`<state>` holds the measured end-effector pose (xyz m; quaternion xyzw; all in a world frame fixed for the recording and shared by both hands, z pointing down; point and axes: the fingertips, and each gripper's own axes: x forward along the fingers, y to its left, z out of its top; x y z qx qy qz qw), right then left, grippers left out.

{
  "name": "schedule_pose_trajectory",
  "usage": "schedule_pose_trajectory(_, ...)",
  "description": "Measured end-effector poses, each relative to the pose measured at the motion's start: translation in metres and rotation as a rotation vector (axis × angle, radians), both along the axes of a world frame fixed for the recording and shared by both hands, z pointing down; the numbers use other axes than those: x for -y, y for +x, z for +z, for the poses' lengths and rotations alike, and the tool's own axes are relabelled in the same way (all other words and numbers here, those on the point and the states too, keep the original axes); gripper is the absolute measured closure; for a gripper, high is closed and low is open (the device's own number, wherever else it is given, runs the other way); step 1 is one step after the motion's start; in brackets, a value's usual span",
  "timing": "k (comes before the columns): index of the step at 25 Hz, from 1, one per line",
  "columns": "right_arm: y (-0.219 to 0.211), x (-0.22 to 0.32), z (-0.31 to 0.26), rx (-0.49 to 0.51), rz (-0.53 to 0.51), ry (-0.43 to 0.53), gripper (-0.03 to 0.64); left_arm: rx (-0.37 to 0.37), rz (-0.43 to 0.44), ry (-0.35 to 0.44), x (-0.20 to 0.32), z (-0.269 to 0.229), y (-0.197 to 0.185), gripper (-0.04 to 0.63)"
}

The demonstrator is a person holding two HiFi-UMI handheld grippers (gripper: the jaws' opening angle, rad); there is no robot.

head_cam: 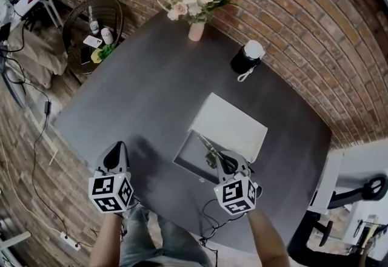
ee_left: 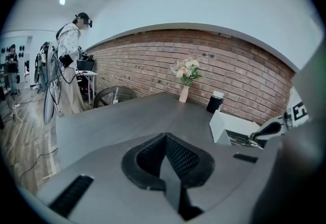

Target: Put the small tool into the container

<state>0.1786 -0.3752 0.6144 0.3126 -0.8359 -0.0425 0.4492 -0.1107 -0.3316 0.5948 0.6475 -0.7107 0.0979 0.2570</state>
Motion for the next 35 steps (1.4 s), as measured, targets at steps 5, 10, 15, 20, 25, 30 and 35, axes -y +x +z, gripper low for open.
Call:
schedule_pose_trajectory(5, 0.003, 0.002, 0.012, -0.057, -0.009, 0.024, 0.612, 0.005, -0.005, -0.006, -0.001, 0.002, -0.001, 0.6)
schedule_pose_trajectory(10, 0.005, 0.003, 0.017, -0.042, 0.018, 0.0, 0.612, 0.012, -0.001, -0.008, 0.0, -0.001, 0.0, 0.6)
schedule_pose_trajectory(15, 0.004, 0.003, 0.018, -0.035, -0.006, -0.027, 0.609, 0.011, 0.009, -0.011, 0.001, 0.0, 0.002, 0.6)
schedule_pose_trajectory(20, 0.0, -0.006, 0.024, -0.03, -0.014, -0.082, 0.578, 0.009, 0.028, -0.012, 0.001, -0.001, 0.007, 0.6)
schedule_pose_trajectory(25, 0.003, -0.004, 0.023, -0.009, 0.008, -0.132, 0.575, 0.015, 0.035, -0.014, -0.001, -0.004, 0.004, 0.6)
schedule_pose_trajectory(30, 0.003, -0.004, 0.023, 0.001, 0.011, -0.203, 0.567, 0.015, 0.037, -0.023, -0.005, -0.002, -0.001, 0.6)
schedule_pose_trajectory(35, 0.0, -0.018, 0.034, -0.025, -0.021, -0.291, 0.49, 0.014, 0.043, -0.023, -0.007, -0.003, -0.004, 0.6)
